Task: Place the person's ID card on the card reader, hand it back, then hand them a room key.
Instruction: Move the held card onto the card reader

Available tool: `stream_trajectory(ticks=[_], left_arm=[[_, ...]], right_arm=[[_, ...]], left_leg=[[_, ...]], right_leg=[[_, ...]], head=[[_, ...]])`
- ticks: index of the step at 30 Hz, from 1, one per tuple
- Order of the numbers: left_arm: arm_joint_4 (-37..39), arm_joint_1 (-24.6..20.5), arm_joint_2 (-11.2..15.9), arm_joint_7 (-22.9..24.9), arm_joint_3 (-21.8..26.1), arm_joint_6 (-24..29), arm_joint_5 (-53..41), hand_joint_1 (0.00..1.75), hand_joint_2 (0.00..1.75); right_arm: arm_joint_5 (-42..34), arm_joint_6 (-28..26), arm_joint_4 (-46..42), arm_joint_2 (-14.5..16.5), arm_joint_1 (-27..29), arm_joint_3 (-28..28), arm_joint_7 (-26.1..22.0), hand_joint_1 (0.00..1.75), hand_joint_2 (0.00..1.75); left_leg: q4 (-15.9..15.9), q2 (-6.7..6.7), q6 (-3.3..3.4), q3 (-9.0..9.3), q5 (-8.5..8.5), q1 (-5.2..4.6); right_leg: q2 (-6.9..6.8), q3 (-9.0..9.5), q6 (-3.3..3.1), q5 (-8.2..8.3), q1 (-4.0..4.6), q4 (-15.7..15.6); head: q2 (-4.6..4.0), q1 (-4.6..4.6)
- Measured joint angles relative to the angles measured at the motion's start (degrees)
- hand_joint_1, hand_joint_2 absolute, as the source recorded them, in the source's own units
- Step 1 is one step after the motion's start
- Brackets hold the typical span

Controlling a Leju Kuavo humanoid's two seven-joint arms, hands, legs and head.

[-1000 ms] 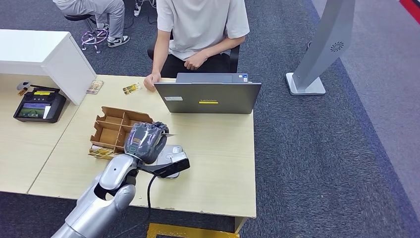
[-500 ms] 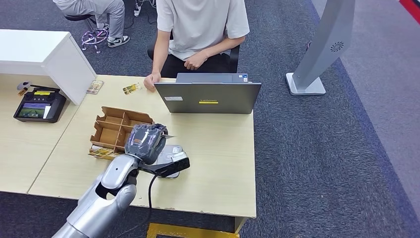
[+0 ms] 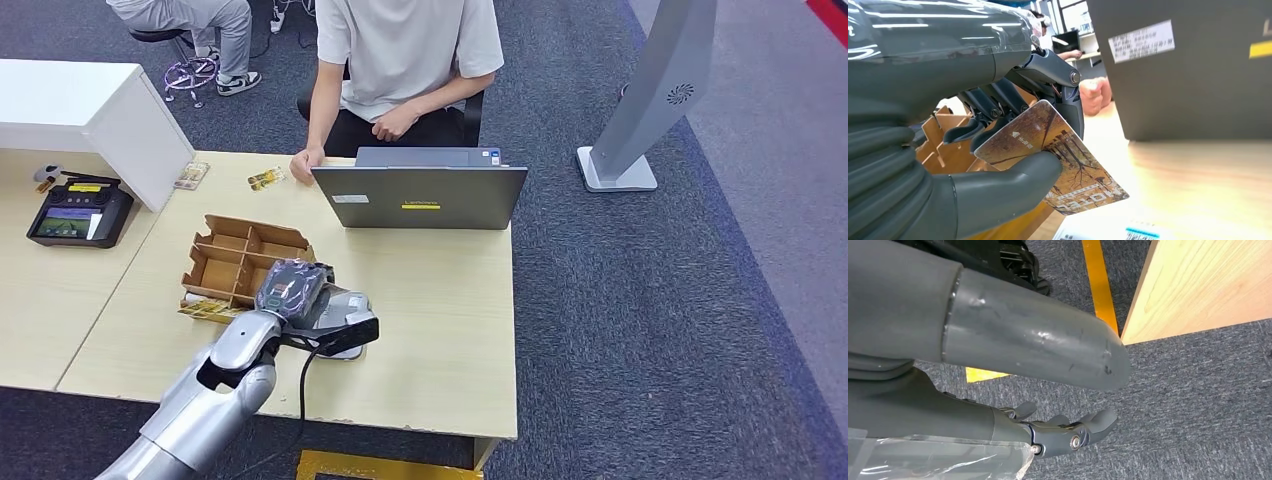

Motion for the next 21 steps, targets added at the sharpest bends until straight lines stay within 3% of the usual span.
stream_trajectory(ticks=[17, 21], left_arm=[[4.48, -2.12, 0.25, -2.47, -0.01, -2.24, 3.42, 1.75, 1.75], [4.43, -2.12, 0.17, -2.77, -0.01, 2.00, 3.74, 1.75, 1.75]], right_arm=[[1.37, -0.07, 0.00, 0.00, -0.34, -0.92, 0.50, 0.00, 0.00], [1.60, -0.01, 0.00, 0.00, -0.37, -1.05, 0.32, 0.00, 0.00]], left_leg=[[0.00, -0.03, 0.00, 0.05, 0.01, 0.00], [0.00, -0.03, -0.01, 0.05, 0.02, 0.00]], right_leg=[[-0.03, 0.08, 0.00, 0.00, 0.00, 0.01], [-0.03, 0.07, 0.00, 0.01, 0.00, 0.01]], head=[[0.00, 0.00], [0.00, -0.01]])
